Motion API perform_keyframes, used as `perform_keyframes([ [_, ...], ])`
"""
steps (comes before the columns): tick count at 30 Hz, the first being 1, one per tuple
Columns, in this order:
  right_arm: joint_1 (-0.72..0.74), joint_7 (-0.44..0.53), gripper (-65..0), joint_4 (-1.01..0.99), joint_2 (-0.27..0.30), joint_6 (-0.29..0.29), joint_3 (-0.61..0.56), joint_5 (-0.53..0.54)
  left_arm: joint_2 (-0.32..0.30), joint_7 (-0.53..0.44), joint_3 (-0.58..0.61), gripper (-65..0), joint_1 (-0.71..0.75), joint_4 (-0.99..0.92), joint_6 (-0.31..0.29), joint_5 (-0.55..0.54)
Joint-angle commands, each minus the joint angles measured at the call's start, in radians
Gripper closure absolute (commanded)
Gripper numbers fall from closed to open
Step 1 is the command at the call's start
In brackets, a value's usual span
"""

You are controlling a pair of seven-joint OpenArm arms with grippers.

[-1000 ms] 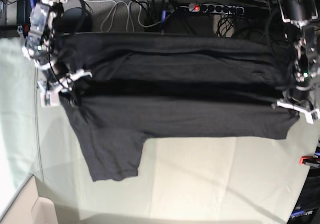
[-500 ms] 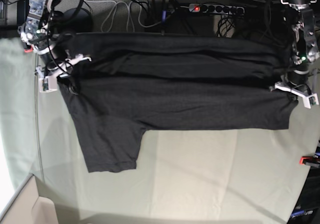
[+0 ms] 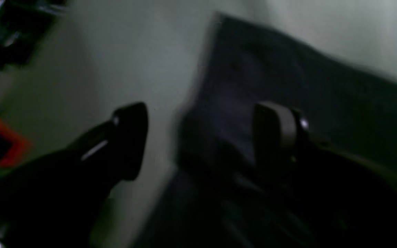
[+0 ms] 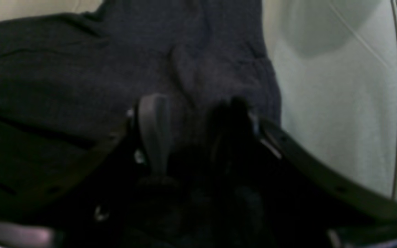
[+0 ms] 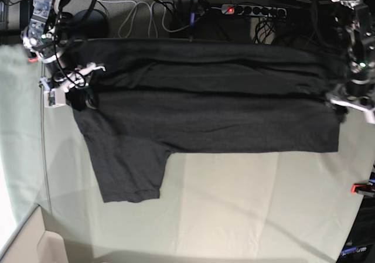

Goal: Layout the t-shirt on the table in an organized manner, then fold the t-shirt properly
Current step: 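Release and regrasp the shirt's folded edge with both grippers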

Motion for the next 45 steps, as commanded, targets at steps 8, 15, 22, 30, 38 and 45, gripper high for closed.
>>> perform_keyframes([
  [8,0.057,0.023,-30.2,0.014,0.005,0.006,0.012,0.012,-0.022,-0.022,0.017,-46.2,-0.235,-0.205,-0.004,0.012],
  [15,0.070,0.023,-30.2,0.014,0.008,0.006,0.009,0.012,-0.061,-0.033,0.158,-46.6,-0.433,-0.520,-0.004,0.010],
  [22,0.070,0.023,-30.2,0.014,0.009,0.006,0.010,0.012,-0.061,-0.122,0.289,-46.3,-0.548,-0.710,-0.004,0.010],
  [30,0.103,0.023,-30.2,0.014,0.011,0.006,0.013,0.011,-0.061,-0.274,0.434,-39.2,-0.579,-0.870,-0.004,0.010],
  [38,0.225,-0.092,-30.6,0.001,0.011,0.006,-0.016,0.009,-0.078,-0.278,0.436,-1.0,-0.579,-0.870,-0.004,0.003],
  [45,0.475,-0.187,-30.6,-0.342,0.046,0.006,-0.023,-0.146,-0.079,-0.277,0.436,0.0,-0.579,-0.870,-0.004,0.003],
])
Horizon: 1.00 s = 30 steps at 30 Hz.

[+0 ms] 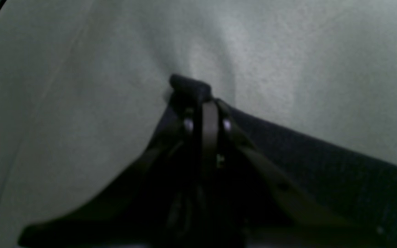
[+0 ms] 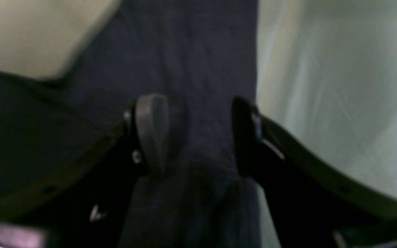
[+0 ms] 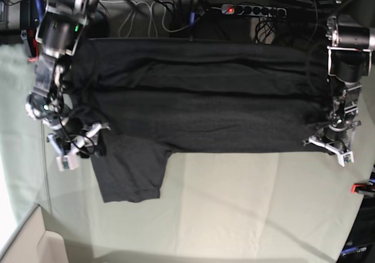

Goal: Layout the t-shirt on the table in an organized manner, then fold the t-shirt properly
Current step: 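Release and regrasp the shirt's folded edge with both grippers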

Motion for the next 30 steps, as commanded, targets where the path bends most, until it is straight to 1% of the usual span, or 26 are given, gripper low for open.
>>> perform_keyframes([
  [1,0.034,0.027,-30.6,-0.030,0.023,0.009,0.002,0.000,-0.018,0.025,-0.002,0.0,-0.010,0.001,0.023,0.005],
  [4,0.065,0.062,-30.6,-0.111,0.033,0.009,0.003,-0.028,-0.018,0.025,-0.002,0.0,-0.010,0.001,0.023,0.005],
  [7,0.062,0.087,-30.6,-0.122,0.050,0.009,0.003,-0.028,-0.020,0.025,-0.002,0.0,-0.009,0.001,0.023,0.005],
  [10,0.047,0.093,-30.6,-0.122,0.052,0.009,0.003,-0.028,-0.035,0.025,-0.003,0.0,-0.007,0.001,0.023,0.005],
  [15,0.039,0.114,-30.6,-0.136,0.059,0.009,0.003,-0.028,-0.040,0.025,-0.003,0.0,-0.006,0.001,0.023,0.005],
  [18,0.042,0.114,-30.4,-0.179,0.059,0.007,-0.001,-0.028,-0.041,0.025,-0.003,0.0,-0.006,0.001,0.023,0.005],
  [21,0.036,0.114,-29.4,-0.180,0.059,0.007,-0.003,-0.028,-0.051,0.025,-0.003,0.0,-0.006,0.001,0.023,0.005],
  [22,0.027,0.114,-27.5,-0.180,0.059,0.009,-0.003,-0.028,-0.052,0.025,-0.003,0.0,-0.006,0.001,0.023,0.005],
  [24,0.019,0.114,-19.2,-0.180,0.058,0.009,-0.004,-0.028,-0.054,0.025,-0.003,0.0,-0.006,0.001,0.023,0.005],
  [26,0.019,0.114,-3.4,-0.177,0.056,0.009,-0.004,-0.028,-0.055,0.025,-0.003,0.0,-0.006,0.001,0.023,0.004],
  [27,0.020,0.114,0.0,-0.174,0.055,0.009,-0.004,-0.028,-0.055,0.025,-0.003,0.0,-0.006,0.001,0.023,0.004],
  [30,0.022,0.114,-0.2,-0.134,0.055,0.009,-0.001,-0.023,-0.055,0.025,-0.003,0.0,-0.009,0.007,0.023,0.004],
])
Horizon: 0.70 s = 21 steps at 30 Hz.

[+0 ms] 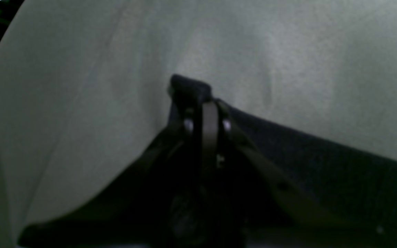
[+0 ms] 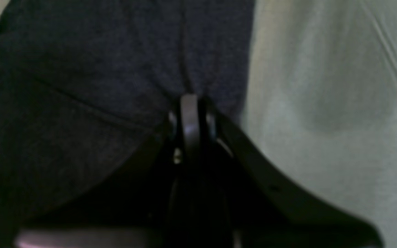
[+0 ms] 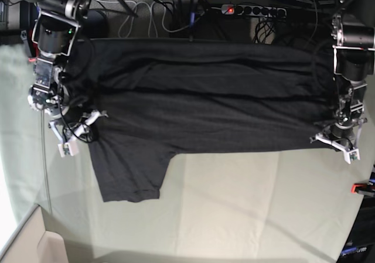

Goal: Layout the t-shirt on the table in an organized manner, then fold the t-shirt properly
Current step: 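Release and regrasp the shirt's folded edge with both grippers, then fold the grasped edge over toward the collar with both grippers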

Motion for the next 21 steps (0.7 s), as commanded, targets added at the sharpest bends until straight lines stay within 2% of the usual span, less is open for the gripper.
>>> perform_keyframes([
  [1,0.020,0.030,0.0,0.048,0.009,0.007,0.002,0.020,-0.023,0.007,-0.003,0.0,-0.013,0.028,0.022,0.004],
  [11,0.084,-0.013,0.0,0.204,0.009,0.007,0.007,0.022,-0.042,0.018,-0.007,0.0,0.036,0.334,0.031,0.004],
  [13,0.092,-0.028,0.0,0.226,0.012,0.007,0.007,0.022,-0.043,0.061,-0.033,0.0,0.039,0.375,0.028,0.004],
  [17,0.098,-0.031,0.0,0.278,0.012,0.007,0.007,0.022,-0.031,0.188,-0.203,0.0,0.050,0.484,0.023,0.004],
  [21,0.096,-0.031,0.0,0.318,0.002,0.007,0.007,0.022,-0.005,0.260,-0.247,0.0,0.048,0.582,0.023,0.004],
])
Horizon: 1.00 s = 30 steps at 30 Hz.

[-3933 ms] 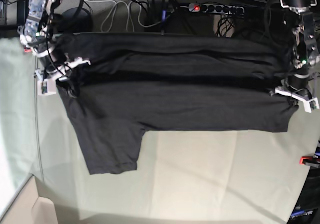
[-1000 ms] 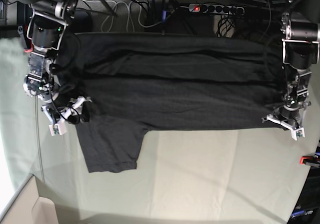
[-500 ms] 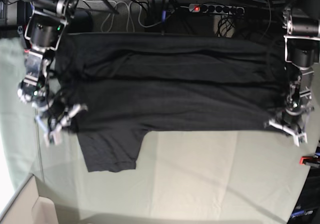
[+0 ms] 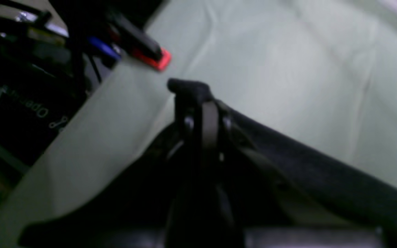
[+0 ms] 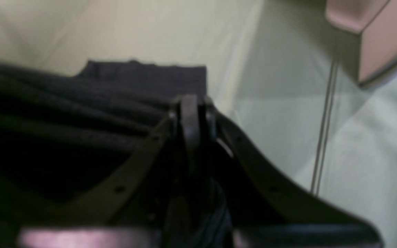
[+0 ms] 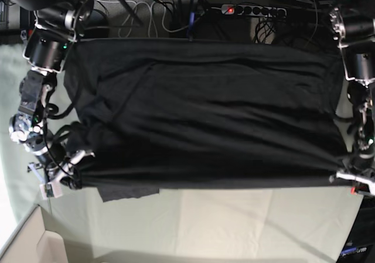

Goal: Layout the t-shirt on the table in an organized manner, then fold the t-shirt properly
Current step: 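Fold the grasped edge over toward the collar with both grippers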

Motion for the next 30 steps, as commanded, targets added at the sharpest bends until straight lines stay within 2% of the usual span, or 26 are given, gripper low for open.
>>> perform_keyframes([
  [1,0.022,0.026,0.0,0.029,-0.003,0.003,0.002,0.016,-0.015,-0.017,-0.004,0.0,-0.027,0.037,-0.002,0.000],
  [6,0.014,0.026,0.0,0.081,-0.031,0.003,0.003,0.016,-0.013,0.023,-0.004,0.0,-0.024,0.088,-0.002,0.000],
  [13,-0.053,0.026,0.0,0.190,-0.072,0.003,0.057,0.016,-0.016,0.014,-0.006,0.0,0.046,0.112,-0.002,0.000],
  [24,-0.257,0.037,0.0,0.298,-0.130,0.003,0.143,0.017,-0.007,0.020,-0.148,0.0,0.226,0.237,-0.004,0.000],
  [30,-0.400,0.037,0.0,0.324,-0.126,0.003,0.143,0.128,-0.005,0.014,-0.188,0.0,0.349,0.277,-0.004,-0.002],
])
